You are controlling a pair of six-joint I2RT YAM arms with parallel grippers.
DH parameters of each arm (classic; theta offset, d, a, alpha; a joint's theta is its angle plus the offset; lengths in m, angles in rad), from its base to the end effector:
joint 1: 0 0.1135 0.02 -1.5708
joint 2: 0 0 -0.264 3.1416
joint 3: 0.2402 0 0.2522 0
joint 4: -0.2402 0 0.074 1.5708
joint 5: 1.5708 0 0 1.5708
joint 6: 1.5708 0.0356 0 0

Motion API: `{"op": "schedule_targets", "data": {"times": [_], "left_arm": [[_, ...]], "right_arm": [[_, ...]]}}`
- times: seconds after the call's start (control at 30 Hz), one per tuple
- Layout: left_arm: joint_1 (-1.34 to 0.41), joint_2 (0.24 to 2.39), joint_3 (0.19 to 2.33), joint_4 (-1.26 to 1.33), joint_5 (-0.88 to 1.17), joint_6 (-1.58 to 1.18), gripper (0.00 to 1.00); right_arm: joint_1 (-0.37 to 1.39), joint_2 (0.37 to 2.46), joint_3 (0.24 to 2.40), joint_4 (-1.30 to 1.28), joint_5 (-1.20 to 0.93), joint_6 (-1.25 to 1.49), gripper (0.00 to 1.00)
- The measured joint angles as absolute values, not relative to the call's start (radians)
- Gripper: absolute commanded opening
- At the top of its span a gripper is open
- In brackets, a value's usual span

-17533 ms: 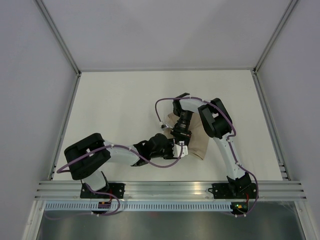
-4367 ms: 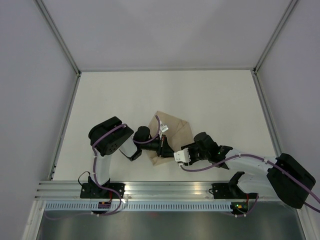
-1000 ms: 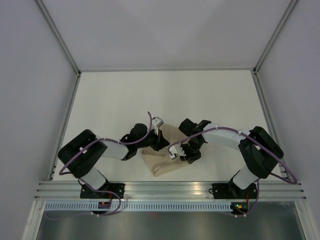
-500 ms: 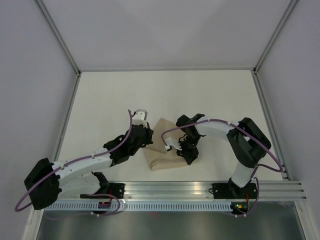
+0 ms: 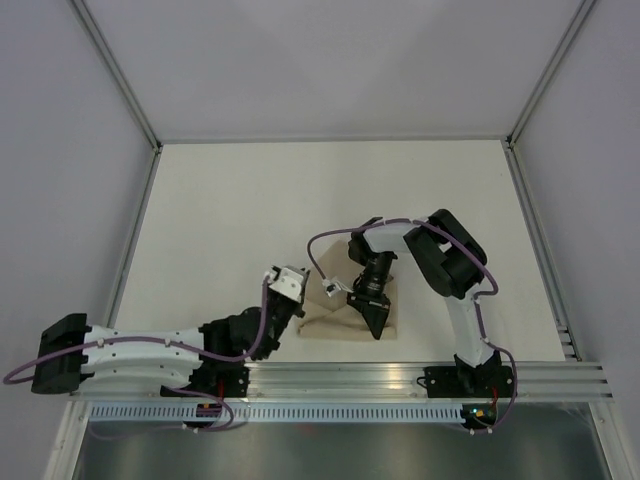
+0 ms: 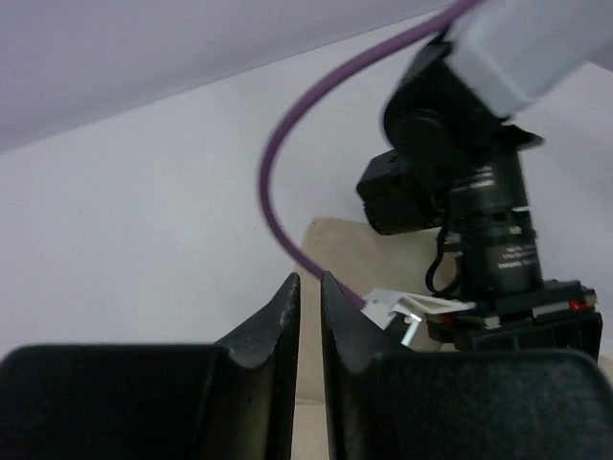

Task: Fold the napkin, place the utensils inside, and roll it up
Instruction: Roll the napkin at the center of the board.

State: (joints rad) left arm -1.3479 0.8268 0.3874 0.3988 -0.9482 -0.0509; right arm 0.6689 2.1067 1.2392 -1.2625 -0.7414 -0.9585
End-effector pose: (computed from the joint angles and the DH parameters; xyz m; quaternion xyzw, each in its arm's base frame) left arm 0.0687 -0.1722 0.2540 0.1356 0.7025 -0.1447 0.6835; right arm 0.2250 0.2085 0.1075 0.5825 -0.6880 -0.3817 0.2043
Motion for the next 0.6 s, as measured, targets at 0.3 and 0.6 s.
{"op": "schedule_targets", "data": {"times": [0.3,0.6], "left_arm": [[-1.489,1.133,0.440,0.554,-0.817,0.321,0.39],[-1.492,1.266,0.526,0.432,-0.557,0.361,0.47]], "right_arm": [[0.612,2.321,1.400,-1.475,-0.793,-1.018,0.20],[0.597,2.381,1.481,-1.542,-0.781,-1.032,0.22]]}}
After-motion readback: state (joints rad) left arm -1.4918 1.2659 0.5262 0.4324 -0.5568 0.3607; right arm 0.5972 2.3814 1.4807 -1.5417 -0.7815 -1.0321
